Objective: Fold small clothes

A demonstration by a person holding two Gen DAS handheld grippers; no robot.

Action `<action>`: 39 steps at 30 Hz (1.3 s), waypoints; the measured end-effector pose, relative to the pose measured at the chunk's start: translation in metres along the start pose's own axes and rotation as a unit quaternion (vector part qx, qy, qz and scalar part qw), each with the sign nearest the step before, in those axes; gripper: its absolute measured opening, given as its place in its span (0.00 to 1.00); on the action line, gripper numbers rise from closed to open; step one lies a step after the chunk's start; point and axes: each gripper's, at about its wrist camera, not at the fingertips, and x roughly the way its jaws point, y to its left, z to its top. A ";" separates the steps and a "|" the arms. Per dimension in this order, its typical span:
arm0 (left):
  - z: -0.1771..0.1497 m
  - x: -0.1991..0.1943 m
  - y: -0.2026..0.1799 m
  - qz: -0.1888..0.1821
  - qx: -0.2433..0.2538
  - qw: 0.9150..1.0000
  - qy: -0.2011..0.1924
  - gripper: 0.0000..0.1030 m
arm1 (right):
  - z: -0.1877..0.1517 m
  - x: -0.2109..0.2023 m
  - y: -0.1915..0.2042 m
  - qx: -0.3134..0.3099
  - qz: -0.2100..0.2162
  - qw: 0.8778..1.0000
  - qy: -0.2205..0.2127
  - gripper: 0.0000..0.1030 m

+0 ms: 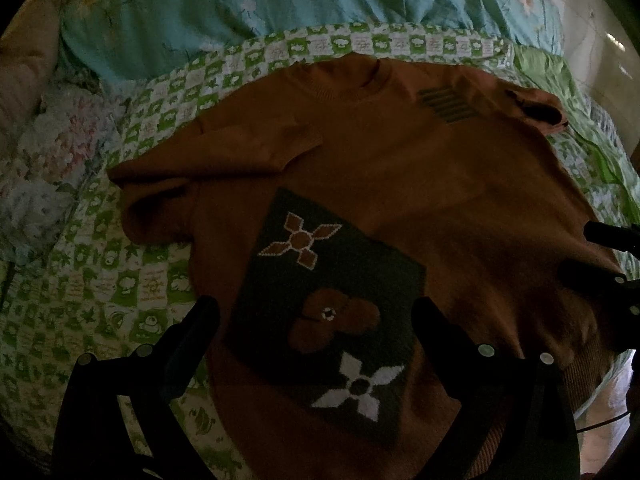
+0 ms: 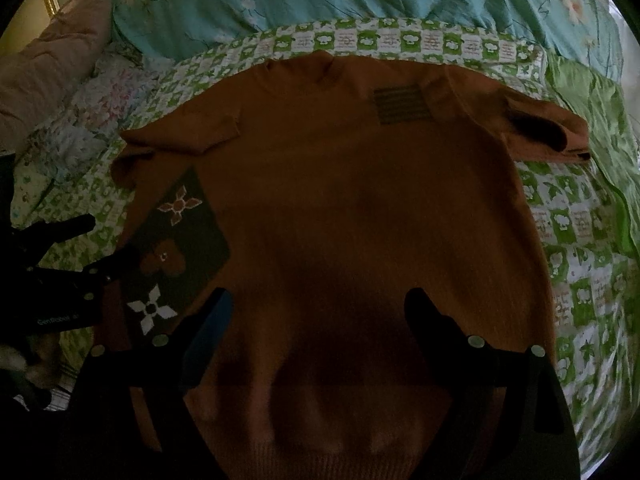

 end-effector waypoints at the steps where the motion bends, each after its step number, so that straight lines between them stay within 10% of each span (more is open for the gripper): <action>1: 0.000 0.000 0.000 0.000 0.000 1.000 -0.001 0.94 | 0.000 0.000 0.000 0.000 0.000 1.000 0.000 0.86; 39: 0.017 0.016 -0.006 0.000 0.004 1.000 0.003 0.95 | 0.010 0.007 -0.015 0.016 0.002 1.000 0.000 0.86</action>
